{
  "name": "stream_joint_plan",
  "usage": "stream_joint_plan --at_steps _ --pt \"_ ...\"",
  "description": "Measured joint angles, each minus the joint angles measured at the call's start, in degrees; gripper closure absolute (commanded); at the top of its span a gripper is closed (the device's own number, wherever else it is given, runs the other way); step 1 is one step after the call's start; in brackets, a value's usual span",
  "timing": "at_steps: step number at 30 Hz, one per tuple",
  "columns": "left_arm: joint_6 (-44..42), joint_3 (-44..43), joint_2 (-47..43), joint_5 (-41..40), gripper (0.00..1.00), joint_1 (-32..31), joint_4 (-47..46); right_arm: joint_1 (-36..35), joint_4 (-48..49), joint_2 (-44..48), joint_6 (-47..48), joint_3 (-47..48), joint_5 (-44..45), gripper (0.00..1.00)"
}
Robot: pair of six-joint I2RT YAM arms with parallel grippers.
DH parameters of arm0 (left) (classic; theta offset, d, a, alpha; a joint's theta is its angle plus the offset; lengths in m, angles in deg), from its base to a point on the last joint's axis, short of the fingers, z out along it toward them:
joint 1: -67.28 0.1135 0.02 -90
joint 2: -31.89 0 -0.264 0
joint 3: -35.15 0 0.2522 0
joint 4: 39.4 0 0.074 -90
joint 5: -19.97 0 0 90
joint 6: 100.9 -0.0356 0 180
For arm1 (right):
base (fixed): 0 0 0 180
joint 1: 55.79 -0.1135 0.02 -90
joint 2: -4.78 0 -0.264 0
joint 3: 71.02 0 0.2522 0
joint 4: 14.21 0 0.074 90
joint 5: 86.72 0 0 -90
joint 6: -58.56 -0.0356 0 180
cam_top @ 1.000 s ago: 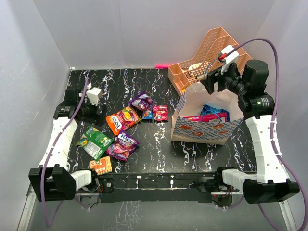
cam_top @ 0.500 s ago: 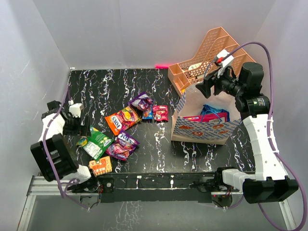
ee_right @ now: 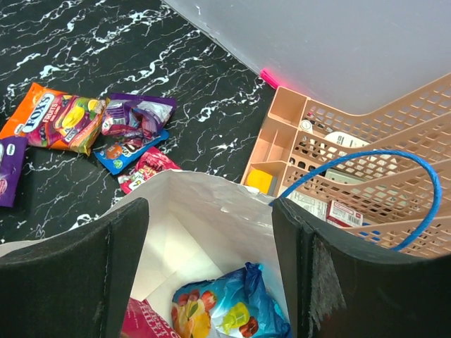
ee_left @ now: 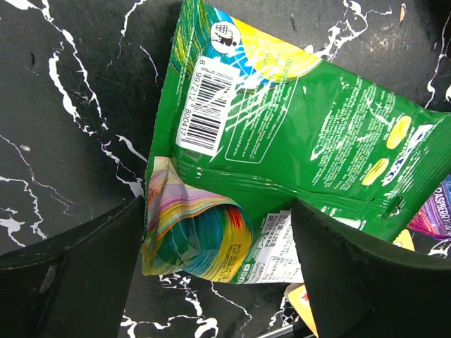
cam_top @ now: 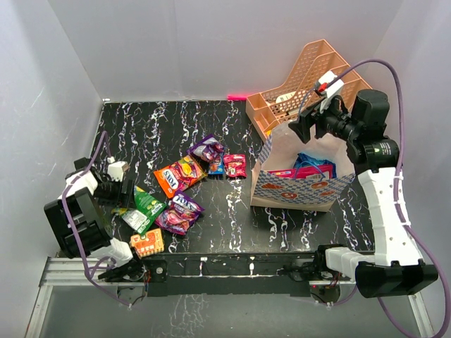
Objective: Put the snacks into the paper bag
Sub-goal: Pick up the snack from the center of the board.
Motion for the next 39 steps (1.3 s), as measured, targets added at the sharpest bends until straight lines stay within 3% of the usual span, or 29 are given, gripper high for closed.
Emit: stream_joint_plan --at_steps 6,19,29,39 --pt "-0.9 2.2 -1.2 1.3 0.47 0.4 -3.2 0.0 -2.6 -0.1 1.8 1.7 2.1 0.25" --pt "-1.7 0.2 -3.7 4.9 0.68 0.4 -0.5 0.0 -6.2 -2.3 3.7 5.0 4.0 0.25" --pt "-3.6 -6.7 -4.4 9.6 1.00 0.0 6.0 0.0 -6.4 -0.8 5.3 5.0 3.4 0.24" --pt "-5.4 -12.3 -6.6 12.9 1.00 -0.9 12.1 0.0 -7.0 -1.7 4.3 8.3 -0.1 0.23"
